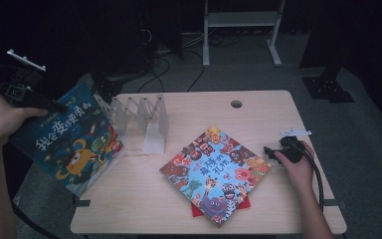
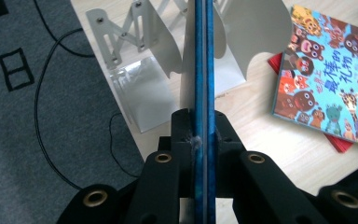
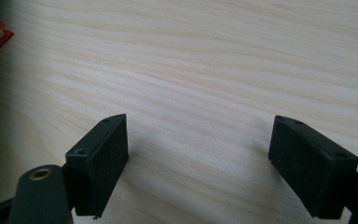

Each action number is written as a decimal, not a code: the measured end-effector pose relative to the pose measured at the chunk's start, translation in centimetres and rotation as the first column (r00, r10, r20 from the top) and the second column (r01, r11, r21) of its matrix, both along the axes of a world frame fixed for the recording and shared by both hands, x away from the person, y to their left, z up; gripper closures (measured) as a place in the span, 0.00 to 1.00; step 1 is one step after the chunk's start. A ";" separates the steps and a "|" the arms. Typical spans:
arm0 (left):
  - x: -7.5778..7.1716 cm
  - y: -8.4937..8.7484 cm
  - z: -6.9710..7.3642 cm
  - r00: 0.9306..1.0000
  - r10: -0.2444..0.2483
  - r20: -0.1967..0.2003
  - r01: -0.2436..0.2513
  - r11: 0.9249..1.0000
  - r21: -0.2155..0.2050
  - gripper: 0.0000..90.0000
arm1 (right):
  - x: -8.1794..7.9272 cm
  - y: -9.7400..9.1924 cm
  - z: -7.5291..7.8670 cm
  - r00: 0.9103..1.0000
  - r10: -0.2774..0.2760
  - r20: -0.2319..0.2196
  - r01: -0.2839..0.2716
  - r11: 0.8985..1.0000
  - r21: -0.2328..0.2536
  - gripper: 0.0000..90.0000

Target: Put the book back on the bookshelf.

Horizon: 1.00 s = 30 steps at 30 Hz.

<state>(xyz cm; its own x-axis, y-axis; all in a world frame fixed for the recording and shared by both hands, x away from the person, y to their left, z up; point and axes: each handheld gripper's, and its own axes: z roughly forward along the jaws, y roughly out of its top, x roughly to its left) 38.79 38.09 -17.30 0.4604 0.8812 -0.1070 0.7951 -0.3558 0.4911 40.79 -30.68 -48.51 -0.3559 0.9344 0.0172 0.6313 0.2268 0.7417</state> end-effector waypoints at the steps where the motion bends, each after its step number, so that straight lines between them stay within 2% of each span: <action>1: 0.2 0.1 -0.1 1.000 0.017 -0.002 -0.017 1.000 0.002 0.92 | 0.0 0.0 0.0 1.000 0.001 0.000 -0.001 1.000 -0.001 0.21; 10: 1.4 0.6 -0.7 0.996 0.091 0.002 -0.091 0.996 -0.003 0.92 | 0.0 0.0 0.0 1.000 0.000 0.000 0.000 1.000 0.000 0.21; 11: 1.8 0.7 -0.8 0.993 0.117 0.003 -0.117 0.993 -0.012 0.92 | 0.0 0.0 0.0 1.000 0.000 0.000 0.000 1.000 0.000 0.21; 16: 2.6 0.8 -1.0 0.989 0.147 0.006 -0.147 0.989 -0.025 0.92 | 0.0 0.0 0.0 1.000 -0.001 0.001 0.001 1.000 0.000 0.21; 20: 3.3 0.6 -1.0 0.986 0.166 0.014 -0.166 0.986 -0.018 0.92 | 0.0 0.0 0.0 1.000 -0.005 0.003 0.005 1.000 0.001 0.22; 26: 4.7 0.4 -1.1 0.978 0.208 0.019 -0.207 0.978 -0.019 0.92 | 0.0 0.0 0.0 1.000 -0.005 0.003 0.005 1.000 0.001 0.22; 27: 4.9 0.3 -1.2 0.975 0.224 0.014 -0.223 0.974 -0.024 0.92 | 0.0 0.0 0.0 1.000 -0.006 0.004 0.006 1.000 0.002 0.22; 30: 5.5 0.4 -1.4 0.970 0.244 0.010 -0.243 0.969 -0.030 0.92 | 0.0 -0.1 0.0 1.000 -0.003 0.003 0.003 1.000 0.001 0.22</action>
<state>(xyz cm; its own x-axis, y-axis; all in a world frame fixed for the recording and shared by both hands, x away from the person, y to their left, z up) 44.28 38.49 -18.68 0.2339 0.9636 -0.1292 0.8495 -0.1378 0.5093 40.80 -30.74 -48.50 -0.3534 0.9353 0.0168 0.6298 0.2246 0.7436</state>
